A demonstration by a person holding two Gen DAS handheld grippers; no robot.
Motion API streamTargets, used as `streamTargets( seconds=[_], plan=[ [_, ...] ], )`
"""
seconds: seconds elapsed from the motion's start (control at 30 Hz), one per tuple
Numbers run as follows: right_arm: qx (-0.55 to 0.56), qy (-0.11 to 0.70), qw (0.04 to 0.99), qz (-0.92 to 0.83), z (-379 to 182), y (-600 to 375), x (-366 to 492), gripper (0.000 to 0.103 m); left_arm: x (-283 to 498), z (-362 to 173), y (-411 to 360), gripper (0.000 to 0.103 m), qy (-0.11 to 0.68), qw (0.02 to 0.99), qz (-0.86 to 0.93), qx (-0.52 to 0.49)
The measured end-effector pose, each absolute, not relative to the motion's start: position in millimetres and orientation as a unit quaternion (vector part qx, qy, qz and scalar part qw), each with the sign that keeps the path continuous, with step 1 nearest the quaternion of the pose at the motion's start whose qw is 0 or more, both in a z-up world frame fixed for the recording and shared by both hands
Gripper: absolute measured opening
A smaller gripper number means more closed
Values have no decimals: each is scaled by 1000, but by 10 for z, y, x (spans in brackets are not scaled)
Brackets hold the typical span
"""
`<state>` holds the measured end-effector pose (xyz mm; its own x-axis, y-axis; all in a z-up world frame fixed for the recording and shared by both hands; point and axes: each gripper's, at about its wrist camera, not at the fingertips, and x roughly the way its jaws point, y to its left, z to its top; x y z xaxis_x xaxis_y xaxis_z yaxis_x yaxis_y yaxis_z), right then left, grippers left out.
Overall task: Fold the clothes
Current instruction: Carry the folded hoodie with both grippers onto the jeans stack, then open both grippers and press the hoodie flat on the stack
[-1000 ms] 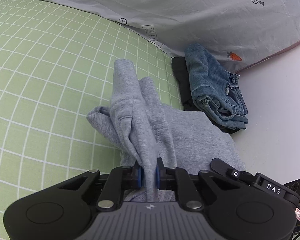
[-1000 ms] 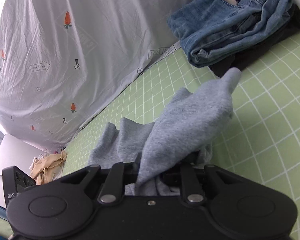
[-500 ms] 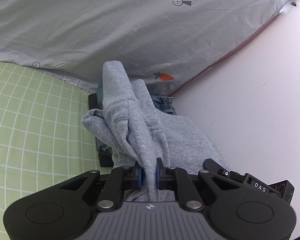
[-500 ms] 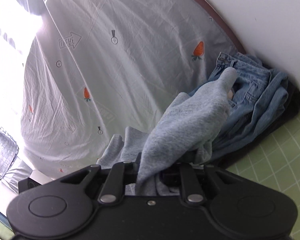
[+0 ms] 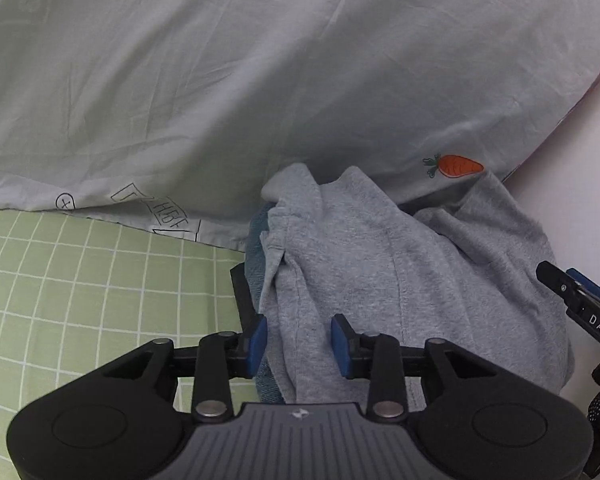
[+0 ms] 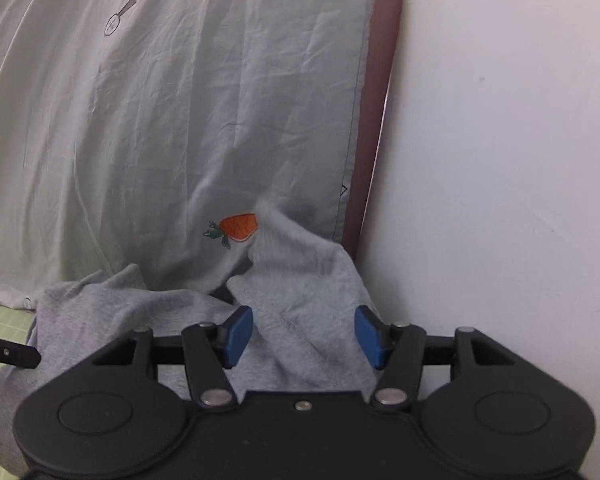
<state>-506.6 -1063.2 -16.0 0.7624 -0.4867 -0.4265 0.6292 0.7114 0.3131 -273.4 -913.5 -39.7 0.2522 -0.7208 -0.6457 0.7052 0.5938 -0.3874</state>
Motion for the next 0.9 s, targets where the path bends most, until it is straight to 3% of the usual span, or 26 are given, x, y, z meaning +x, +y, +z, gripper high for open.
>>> streamTargets(
  seconds=[0.03,0.07,0.13,0.27,0.4,0.53,0.73,0.9],
  plan=[
    [207,169,909,-320,-227,-10647,-4986,79,-2707,-464,-9140,52,417,792,-446,-6],
    [188,179,906,-334,-293,-10662,-4907,86,-2680,-532,-9146,57,420,793,-441,-3],
    [151,200,899,-360,-427,-10692,-4749,86,-2603,-619,-9104,72,429,791,-436,-10],
    [81,236,878,-408,-663,-10735,-4462,87,-2501,-691,-8988,78,448,778,-438,-37],
    [86,231,879,-409,-481,-10529,-4591,87,-2718,-472,-8904,86,400,808,-432,3],
    [91,226,879,-410,-300,-10324,-4719,101,-3013,-189,-8732,101,349,823,-448,21],
    [87,220,877,-418,-46,-9841,-5023,103,-3586,254,-8242,103,266,829,-492,24],
    [101,220,878,-414,68,-9273,-5435,103,-4001,366,-7867,103,271,832,-483,36]
  ],
)
